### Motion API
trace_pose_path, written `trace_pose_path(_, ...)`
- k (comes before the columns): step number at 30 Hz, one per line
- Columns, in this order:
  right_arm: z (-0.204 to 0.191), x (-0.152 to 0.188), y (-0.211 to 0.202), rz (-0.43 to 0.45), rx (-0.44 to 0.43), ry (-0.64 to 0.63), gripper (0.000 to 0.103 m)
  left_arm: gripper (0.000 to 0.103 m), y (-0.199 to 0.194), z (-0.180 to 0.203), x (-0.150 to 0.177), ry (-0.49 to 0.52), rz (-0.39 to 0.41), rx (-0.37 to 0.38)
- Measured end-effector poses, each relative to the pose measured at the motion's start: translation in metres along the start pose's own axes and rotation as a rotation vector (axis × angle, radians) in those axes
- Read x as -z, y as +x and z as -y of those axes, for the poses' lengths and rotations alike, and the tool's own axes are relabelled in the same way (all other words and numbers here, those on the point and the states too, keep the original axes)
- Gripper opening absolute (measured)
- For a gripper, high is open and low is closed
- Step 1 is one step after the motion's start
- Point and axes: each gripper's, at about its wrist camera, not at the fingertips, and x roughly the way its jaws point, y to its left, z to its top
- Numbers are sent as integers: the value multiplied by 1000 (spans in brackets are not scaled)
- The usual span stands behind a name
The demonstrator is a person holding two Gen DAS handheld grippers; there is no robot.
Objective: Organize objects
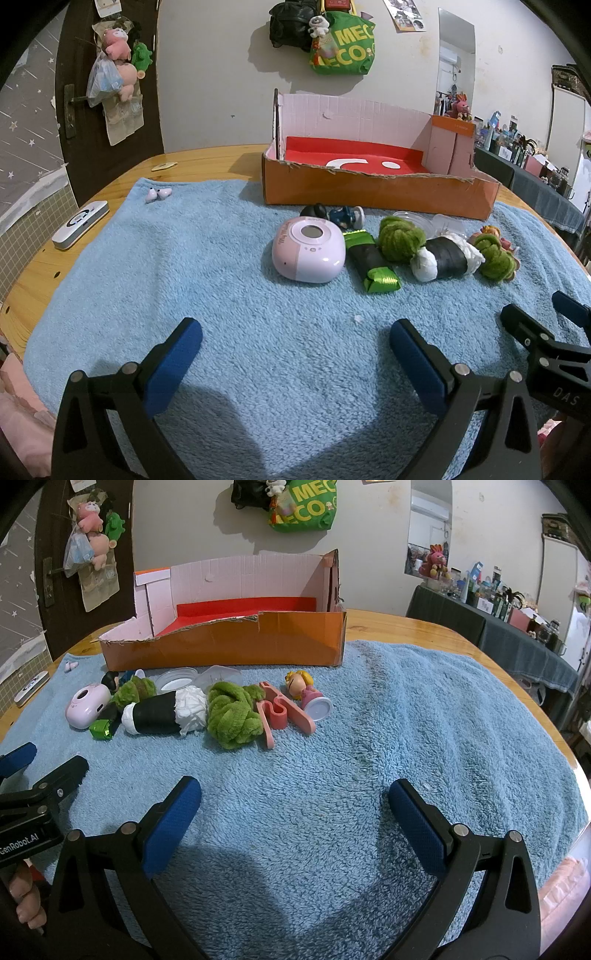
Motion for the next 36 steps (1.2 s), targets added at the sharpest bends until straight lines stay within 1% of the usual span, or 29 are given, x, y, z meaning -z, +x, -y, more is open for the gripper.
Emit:
trace_pose_path(23,1,3,0,4,-2,1,103,103,0,0,0,0,0,-1)
trace_pose_path(30,-6,-1,3,12,-2,-3,103,103,0,0,0,-1,-1,-1)
trace_pose_path(36,0,3,-4,15,-2,-3,103,103,0,0,0,-1,-3,1)
